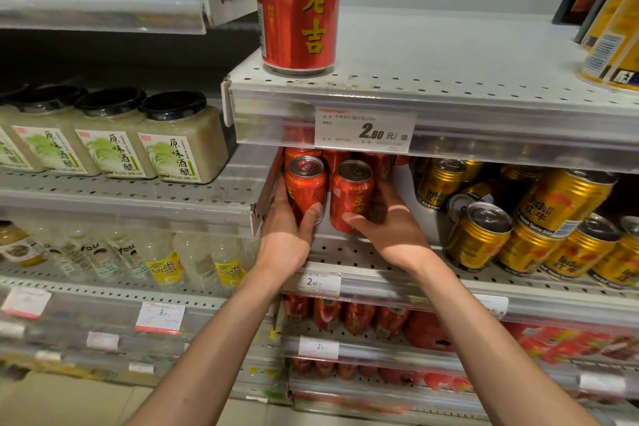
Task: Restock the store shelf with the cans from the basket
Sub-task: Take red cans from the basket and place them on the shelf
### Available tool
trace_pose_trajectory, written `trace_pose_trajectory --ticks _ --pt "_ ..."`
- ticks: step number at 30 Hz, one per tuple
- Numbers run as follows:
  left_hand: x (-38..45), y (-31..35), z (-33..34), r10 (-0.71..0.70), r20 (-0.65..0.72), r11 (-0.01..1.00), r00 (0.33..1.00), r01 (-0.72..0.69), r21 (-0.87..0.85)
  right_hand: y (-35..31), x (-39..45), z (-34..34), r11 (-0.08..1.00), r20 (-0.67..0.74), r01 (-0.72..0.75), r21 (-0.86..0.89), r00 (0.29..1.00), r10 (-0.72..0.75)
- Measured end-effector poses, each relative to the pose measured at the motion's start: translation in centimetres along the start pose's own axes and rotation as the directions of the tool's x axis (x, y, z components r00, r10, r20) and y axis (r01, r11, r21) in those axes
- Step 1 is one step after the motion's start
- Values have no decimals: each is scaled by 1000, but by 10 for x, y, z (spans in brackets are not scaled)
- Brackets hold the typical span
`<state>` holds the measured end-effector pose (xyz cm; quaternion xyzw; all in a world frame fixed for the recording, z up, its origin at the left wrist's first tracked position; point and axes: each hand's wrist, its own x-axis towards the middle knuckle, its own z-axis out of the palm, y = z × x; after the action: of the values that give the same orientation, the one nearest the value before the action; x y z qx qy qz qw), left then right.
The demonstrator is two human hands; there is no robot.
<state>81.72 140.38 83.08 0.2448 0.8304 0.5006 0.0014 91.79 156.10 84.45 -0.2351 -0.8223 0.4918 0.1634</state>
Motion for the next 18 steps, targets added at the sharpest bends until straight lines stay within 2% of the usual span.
trace_pose_trajectory --ticks 12,15,18 --pt "4 0 2 -28 34 999 999 28 -19 0 0 0 1000 17 8 17 1000 -9" --pt "-6 3 -5 -60 88 997 994 56 48 1 -1 -2 999 27 11 32 1000 -12" --pt "-26 11 -23 19 128 988 992 -38 147 5 -4 -4 1000 45 18 21 999 -18"
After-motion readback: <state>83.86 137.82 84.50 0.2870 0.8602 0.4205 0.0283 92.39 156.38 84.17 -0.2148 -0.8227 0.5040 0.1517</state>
